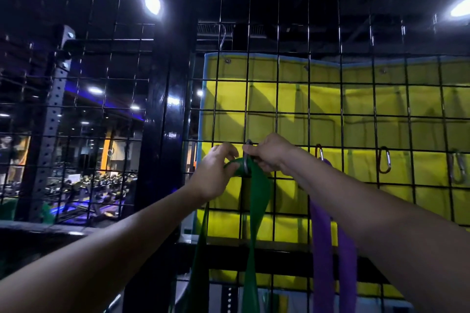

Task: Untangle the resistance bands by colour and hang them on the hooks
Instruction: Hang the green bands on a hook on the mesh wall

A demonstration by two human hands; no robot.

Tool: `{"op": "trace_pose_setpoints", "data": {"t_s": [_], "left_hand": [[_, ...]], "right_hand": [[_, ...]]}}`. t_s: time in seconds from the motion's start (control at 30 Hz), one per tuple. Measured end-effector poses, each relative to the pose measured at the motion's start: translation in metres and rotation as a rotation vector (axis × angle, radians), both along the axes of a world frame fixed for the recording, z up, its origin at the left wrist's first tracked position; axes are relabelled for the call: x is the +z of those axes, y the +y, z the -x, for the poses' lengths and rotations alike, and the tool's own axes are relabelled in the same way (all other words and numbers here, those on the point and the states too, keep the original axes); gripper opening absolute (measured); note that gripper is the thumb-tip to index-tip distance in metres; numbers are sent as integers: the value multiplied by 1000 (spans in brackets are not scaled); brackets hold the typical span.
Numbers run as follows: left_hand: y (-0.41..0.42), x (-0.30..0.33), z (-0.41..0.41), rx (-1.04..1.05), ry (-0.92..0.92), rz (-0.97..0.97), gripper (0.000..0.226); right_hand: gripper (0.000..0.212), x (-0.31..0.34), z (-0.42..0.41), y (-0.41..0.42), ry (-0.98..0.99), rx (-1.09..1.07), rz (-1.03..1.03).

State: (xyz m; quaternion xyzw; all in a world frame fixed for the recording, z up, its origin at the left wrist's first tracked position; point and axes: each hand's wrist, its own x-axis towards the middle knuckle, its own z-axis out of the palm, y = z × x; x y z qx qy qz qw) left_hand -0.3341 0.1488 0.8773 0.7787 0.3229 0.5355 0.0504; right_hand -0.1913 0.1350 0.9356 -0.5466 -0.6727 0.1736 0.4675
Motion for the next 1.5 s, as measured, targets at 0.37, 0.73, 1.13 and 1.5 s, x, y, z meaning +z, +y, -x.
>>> {"op": "trace_pose_setpoints", "data": {"t_s": [0.37, 0.73, 1.13, 1.5], "left_hand": [[6, -9, -25, -131, -421, 297, 12], [6, 23, -31, 253, -23, 240, 17], [-1, 25, -14, -21, -219, 671, 22], [8, 20, -19, -59, -326, 807, 37]], "right_hand": [[21, 0, 0, 1, -45, -19, -20], [28, -3, -2, 13, -127, -67, -102], [36, -4, -10, 12, -113, -14, -108], [28, -6, -11, 7, -74, 14, -83]]}}
